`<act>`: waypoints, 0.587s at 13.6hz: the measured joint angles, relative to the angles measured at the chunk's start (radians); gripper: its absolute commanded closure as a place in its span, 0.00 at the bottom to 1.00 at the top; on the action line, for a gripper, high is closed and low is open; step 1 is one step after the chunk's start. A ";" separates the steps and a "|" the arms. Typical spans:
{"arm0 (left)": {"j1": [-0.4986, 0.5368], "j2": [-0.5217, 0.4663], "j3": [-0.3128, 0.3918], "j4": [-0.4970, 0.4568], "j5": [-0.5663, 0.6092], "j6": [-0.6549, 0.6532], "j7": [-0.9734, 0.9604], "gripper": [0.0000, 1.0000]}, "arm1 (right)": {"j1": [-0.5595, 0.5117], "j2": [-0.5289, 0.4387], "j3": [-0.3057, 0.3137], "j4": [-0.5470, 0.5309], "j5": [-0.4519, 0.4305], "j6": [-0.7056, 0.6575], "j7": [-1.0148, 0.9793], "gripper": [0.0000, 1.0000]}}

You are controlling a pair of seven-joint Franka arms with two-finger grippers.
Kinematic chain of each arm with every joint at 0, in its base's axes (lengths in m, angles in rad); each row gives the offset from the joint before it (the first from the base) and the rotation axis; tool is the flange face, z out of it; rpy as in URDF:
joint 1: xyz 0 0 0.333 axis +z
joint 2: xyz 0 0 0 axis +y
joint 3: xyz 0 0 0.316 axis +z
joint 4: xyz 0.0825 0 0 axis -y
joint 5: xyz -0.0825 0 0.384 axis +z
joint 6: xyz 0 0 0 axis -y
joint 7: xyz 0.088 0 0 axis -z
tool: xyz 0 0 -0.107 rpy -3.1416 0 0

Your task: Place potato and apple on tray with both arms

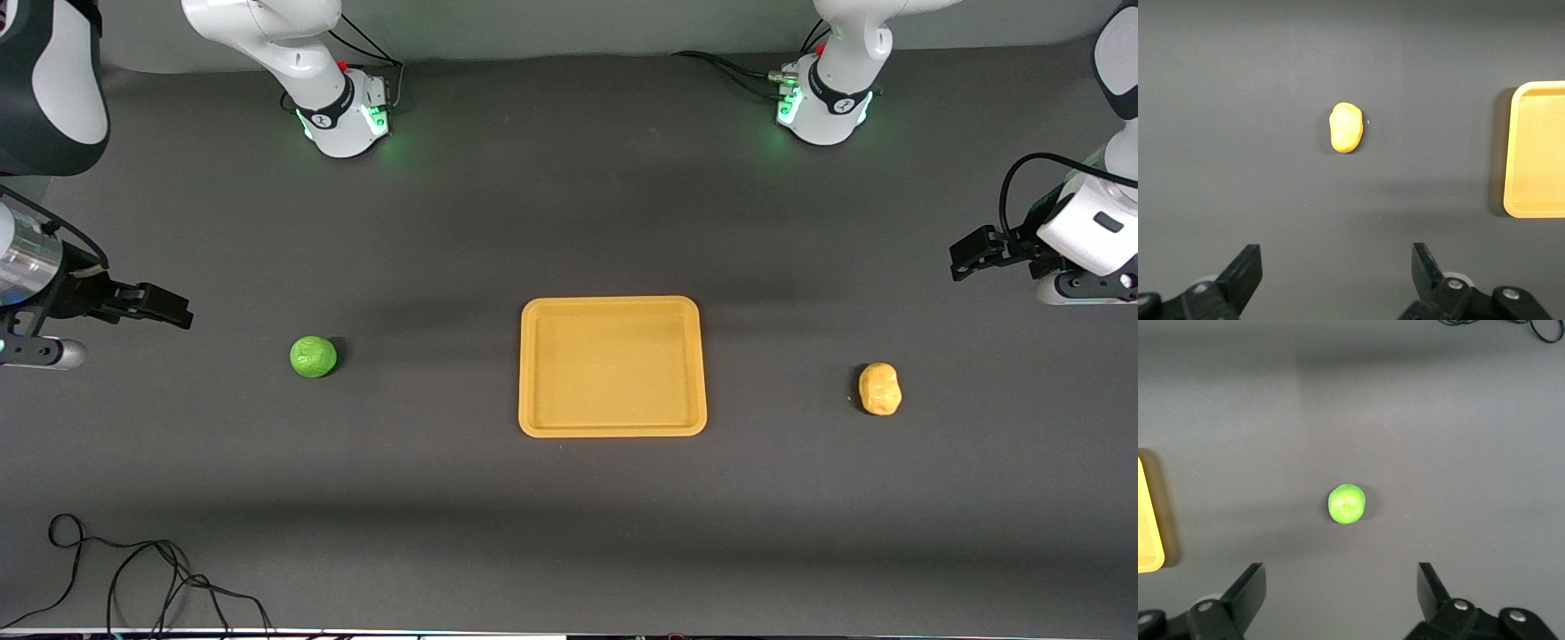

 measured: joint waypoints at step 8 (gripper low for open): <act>0.000 0.011 0.001 -0.005 0.000 0.022 0.000 0.00 | 0.008 -0.028 -0.009 -0.002 0.009 0.006 0.000 0.00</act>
